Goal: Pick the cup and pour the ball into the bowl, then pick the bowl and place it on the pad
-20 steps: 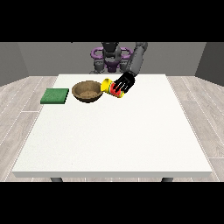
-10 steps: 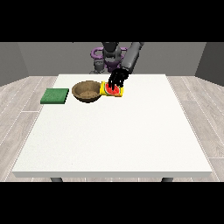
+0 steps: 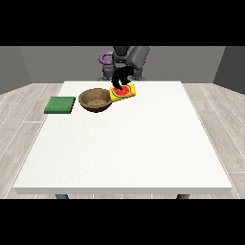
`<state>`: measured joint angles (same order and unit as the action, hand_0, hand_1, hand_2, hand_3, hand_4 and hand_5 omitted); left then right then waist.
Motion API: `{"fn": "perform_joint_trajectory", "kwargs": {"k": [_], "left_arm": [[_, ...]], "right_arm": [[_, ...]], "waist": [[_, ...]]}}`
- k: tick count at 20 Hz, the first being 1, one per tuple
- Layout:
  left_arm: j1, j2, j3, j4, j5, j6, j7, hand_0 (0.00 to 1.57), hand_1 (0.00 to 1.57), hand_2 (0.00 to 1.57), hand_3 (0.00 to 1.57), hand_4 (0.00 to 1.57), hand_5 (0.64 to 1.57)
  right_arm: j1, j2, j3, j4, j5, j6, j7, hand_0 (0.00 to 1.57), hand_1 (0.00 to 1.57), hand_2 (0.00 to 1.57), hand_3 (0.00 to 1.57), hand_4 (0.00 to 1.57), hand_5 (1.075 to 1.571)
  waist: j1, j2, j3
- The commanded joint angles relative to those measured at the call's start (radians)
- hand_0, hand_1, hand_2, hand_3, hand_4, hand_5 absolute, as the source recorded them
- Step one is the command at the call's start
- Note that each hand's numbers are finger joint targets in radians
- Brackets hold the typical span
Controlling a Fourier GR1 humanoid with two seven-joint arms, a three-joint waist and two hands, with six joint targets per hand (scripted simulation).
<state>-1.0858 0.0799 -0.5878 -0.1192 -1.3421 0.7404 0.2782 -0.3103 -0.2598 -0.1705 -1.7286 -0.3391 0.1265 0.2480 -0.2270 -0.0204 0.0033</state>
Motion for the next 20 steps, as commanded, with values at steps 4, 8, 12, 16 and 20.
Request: {"fn": "perform_joint_trajectory", "kwargs": {"k": [4,8,12,16,20], "left_arm": [[-0.035,-0.078,-0.158,-0.043,-0.173,-0.242,0.156,1.50,1.50,1.57,1.57,1.05,1.509],[0.029,-0.079,-0.178,-0.151,-0.210,-0.273,0.154,1.50,1.50,1.57,1.57,1.06,1.507],[0.091,-0.029,0.029,-0.207,0.012,-0.100,0.077,1.42,1.42,1.57,1.57,0.94,1.510],[0.119,0.074,0.206,-0.302,0.212,-0.014,-0.039,1.11,1.11,1.47,1.48,0.95,1.548],[0.223,0.104,0.363,-0.404,0.436,0.053,-0.204,1.24,1.24,1.57,1.57,0.76,1.568]], "right_arm": [[0.022,0.018,0.007,0.088,0.022,0.013,-0.040,0.00,0.00,0.00,0.00,0.38,1.566],[0.030,-0.012,-0.043,0.132,0.006,0.027,-0.050,0.00,0.00,0.00,0.00,0.38,1.564],[0.053,-0.033,-0.059,0.089,-0.005,0.048,-0.062,0.00,0.00,0.00,0.00,0.38,1.564],[0.137,-0.067,-0.107,0.106,-0.034,0.095,-0.079,0.00,0.00,0.00,0.00,0.38,1.564],[0.131,-0.070,-0.131,0.081,-0.050,0.096,-0.102,0.00,0.00,0.00,0.00,0.38,1.565]], "waist": [[0.008,-0.073,-0.0022],[0.071,-0.079,-0.0030],[0.074,-0.036,-0.0055],[0.099,-0.075,-0.0061],[0.128,-0.021,-0.0094]]}}
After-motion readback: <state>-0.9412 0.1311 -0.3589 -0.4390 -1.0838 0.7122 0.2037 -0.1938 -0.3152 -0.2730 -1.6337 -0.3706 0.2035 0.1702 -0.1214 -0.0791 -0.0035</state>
